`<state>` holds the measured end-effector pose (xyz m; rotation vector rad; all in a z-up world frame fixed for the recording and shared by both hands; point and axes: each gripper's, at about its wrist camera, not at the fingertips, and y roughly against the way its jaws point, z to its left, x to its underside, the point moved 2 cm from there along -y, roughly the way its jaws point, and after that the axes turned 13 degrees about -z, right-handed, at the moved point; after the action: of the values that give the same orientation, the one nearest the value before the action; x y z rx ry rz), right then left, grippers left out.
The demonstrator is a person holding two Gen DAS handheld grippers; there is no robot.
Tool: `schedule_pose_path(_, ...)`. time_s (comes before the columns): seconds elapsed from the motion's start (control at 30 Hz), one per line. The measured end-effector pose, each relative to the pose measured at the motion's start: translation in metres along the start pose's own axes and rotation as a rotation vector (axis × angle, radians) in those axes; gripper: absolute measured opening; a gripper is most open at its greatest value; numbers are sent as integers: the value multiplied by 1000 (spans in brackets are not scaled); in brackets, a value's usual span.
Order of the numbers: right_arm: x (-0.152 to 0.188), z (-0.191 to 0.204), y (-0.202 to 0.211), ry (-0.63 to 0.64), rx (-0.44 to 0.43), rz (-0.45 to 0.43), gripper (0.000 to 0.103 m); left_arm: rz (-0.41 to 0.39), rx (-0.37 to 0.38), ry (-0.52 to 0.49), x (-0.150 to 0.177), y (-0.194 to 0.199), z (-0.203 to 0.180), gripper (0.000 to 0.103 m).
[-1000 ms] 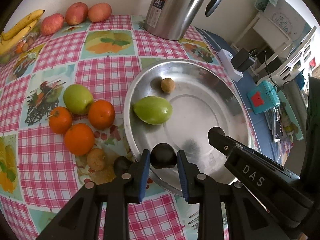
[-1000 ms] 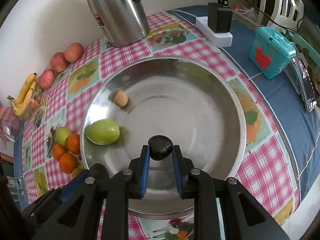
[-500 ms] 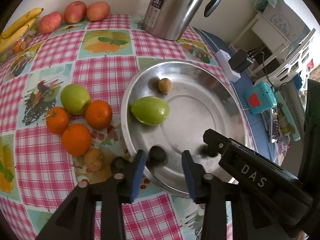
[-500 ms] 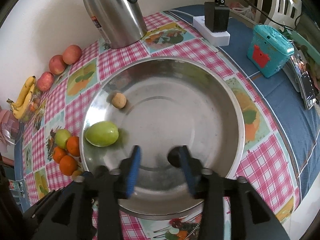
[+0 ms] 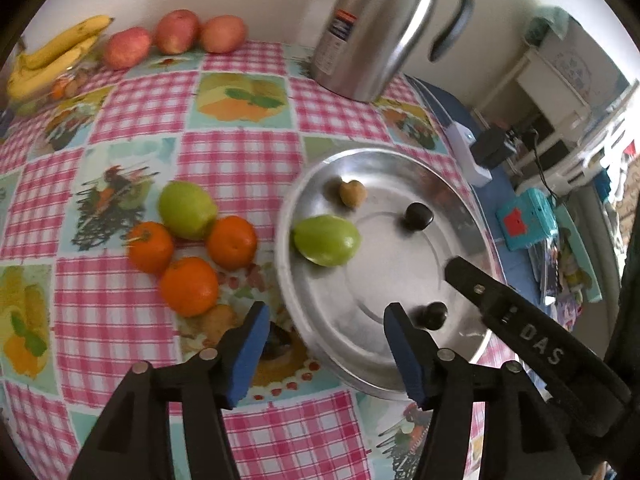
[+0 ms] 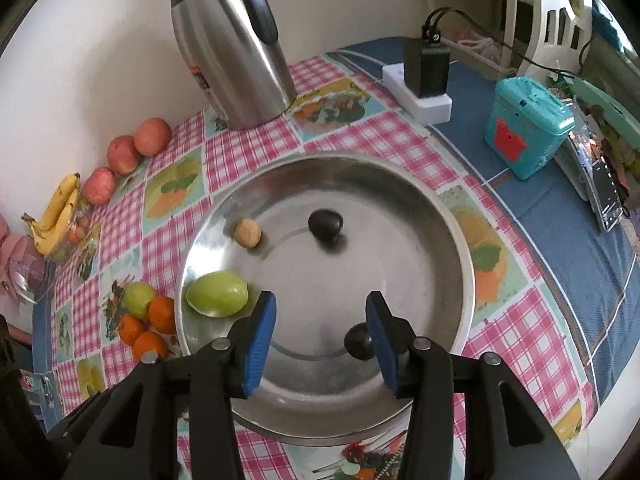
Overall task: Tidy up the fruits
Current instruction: 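Withdraw both open tools from the plate back toward the fruit cluster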
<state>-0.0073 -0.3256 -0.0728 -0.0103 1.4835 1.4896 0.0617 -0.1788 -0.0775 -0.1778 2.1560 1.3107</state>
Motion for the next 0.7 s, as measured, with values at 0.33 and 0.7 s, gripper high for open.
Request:
schedule_pose_path(0.33,3,9,-2,26,-12,14,48,-45,-136,191,-15,19,67,67)
schedule_pose_path(0.7,15,49,-5,142,-79,50,48,-129,-263,341,-23,53,131,76)
